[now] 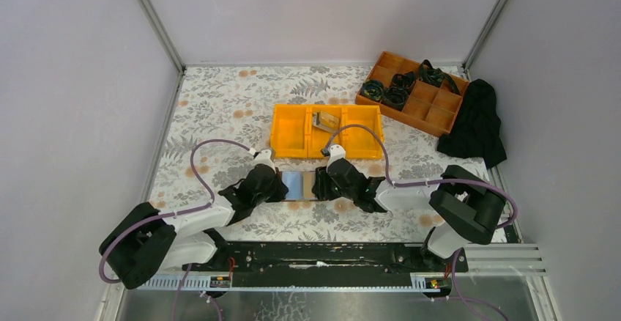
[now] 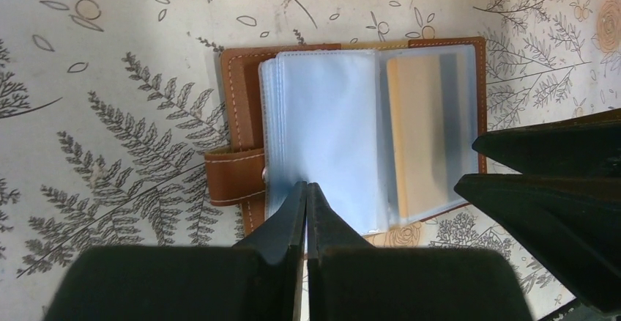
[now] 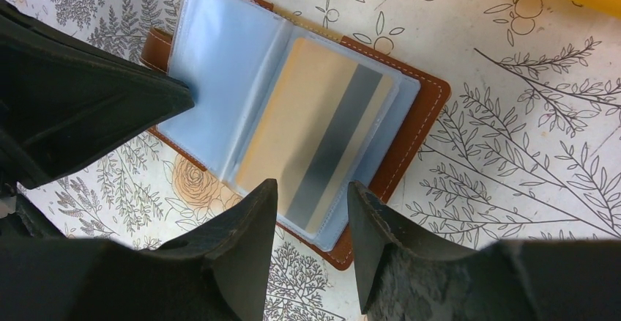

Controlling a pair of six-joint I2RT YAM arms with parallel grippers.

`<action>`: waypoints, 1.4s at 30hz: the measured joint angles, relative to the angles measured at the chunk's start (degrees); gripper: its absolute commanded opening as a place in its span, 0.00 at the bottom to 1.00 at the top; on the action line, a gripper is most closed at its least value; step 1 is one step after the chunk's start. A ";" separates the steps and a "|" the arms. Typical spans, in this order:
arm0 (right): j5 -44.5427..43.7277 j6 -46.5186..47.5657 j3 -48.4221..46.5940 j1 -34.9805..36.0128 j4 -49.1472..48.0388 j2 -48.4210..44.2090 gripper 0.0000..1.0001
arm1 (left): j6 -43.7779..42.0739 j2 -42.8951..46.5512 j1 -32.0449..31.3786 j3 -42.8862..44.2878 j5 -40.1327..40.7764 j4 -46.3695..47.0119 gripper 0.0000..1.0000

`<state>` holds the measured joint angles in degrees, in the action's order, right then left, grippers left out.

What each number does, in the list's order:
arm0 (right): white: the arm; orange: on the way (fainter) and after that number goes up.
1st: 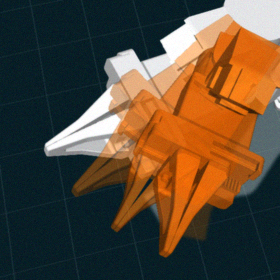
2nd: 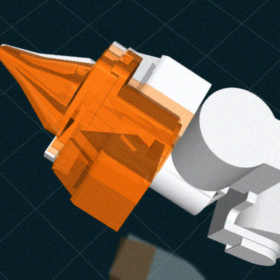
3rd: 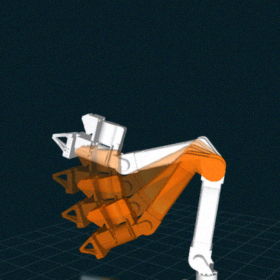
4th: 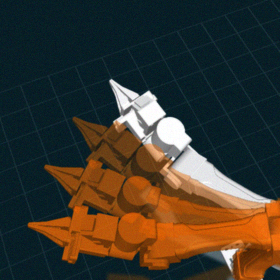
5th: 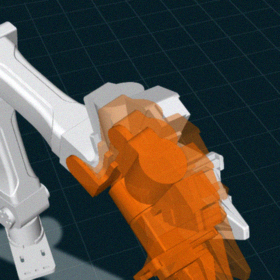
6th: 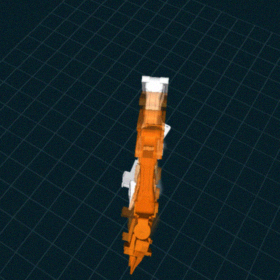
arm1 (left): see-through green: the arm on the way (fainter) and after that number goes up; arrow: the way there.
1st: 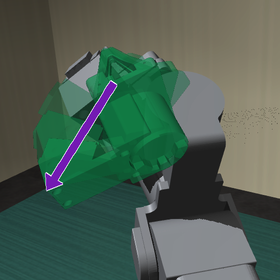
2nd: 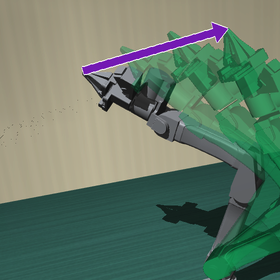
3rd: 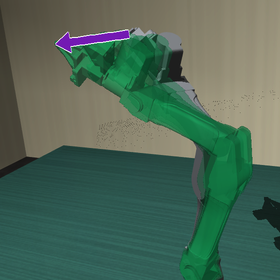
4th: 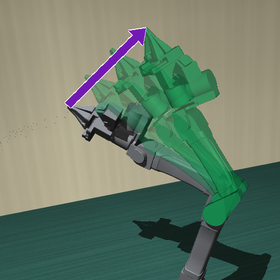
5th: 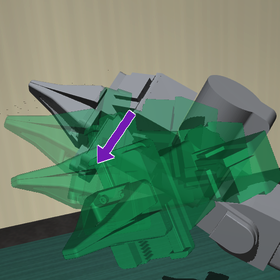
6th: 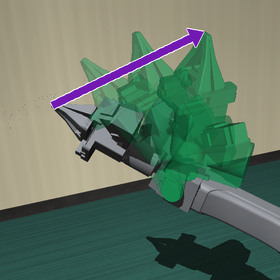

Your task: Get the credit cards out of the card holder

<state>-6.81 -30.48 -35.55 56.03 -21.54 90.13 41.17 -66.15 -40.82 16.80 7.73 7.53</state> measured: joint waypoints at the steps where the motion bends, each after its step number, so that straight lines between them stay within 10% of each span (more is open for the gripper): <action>1: 0.00 0.00 0.00 0.00 0.00 0.00 0.47 | 0.02 -0.52 0.02 0.13 -0.09 0.46 0.02; 42: 1.57 -0.63 -0.35 -0.61 -2.80 1.95 0.47 | -0.87 -3.45 0.11 1.16 -1.60 3.08 0.02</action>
<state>-5.23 -31.11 -35.90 55.42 -24.34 92.07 40.29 -69.60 -40.71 17.96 6.13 10.61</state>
